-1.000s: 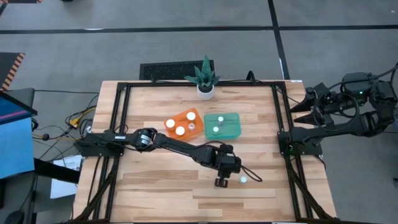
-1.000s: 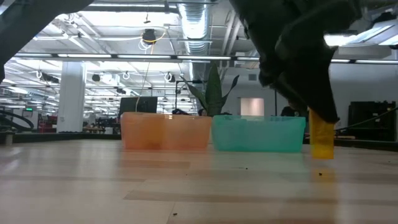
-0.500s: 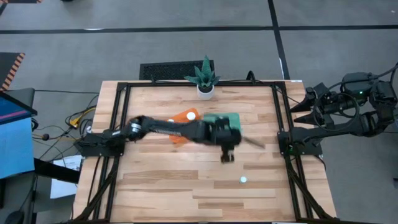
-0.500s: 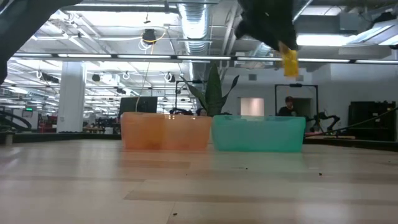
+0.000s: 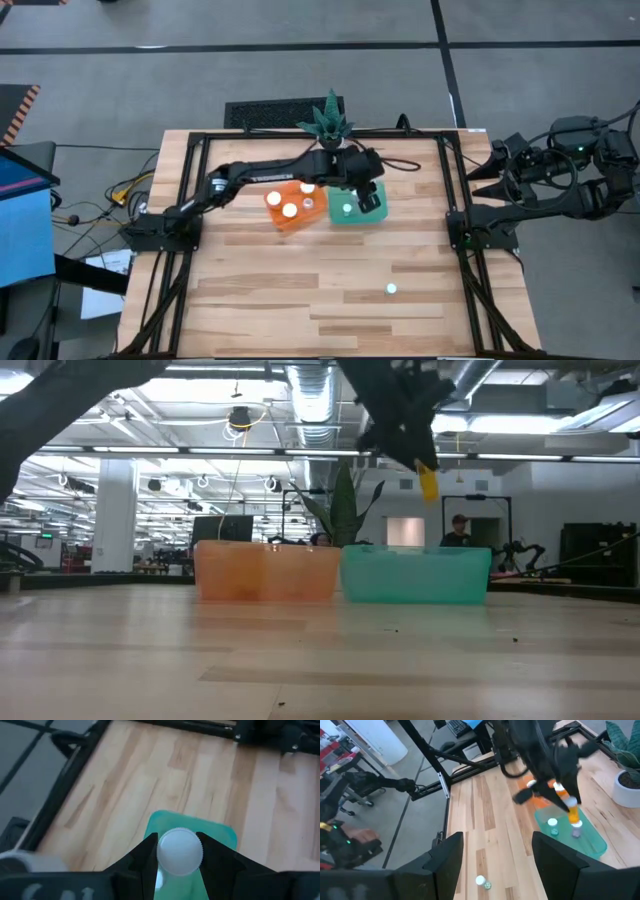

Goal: Pick and place medicine bottles into bin by pill shape (circle, oval)
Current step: Put the orange tablet bottle into the blue bin

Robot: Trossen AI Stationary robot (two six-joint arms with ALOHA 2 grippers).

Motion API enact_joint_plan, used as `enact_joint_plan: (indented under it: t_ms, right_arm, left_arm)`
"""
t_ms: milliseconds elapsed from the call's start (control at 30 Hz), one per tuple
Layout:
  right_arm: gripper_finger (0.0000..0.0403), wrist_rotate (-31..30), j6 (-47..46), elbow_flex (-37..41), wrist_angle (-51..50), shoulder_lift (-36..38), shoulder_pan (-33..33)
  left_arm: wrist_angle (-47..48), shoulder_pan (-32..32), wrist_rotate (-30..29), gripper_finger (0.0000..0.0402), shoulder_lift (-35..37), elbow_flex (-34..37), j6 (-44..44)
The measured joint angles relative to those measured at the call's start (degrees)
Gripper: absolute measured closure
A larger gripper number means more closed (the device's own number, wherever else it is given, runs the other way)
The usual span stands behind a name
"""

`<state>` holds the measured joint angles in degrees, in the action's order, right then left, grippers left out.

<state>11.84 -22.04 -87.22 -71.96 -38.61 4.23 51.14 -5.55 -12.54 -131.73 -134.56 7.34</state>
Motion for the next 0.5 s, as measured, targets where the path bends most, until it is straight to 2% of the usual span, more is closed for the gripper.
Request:
enact_joint_plan:
  t_ms: [133,500]
  right_arm:
    - [0.0159,-0.2,0.0,0.0,0.0,0.0,0.0]
    - [0.0159,-0.4,0.0,0.0,0.0,0.0,0.0]
  left_arm:
    - [-1.2,0.3,1.8,0.0288,-3.1,0.0,-2.4]
    - [-4.1,0.8,-0.4,0.0288,-8.0,0.6,-5.0]
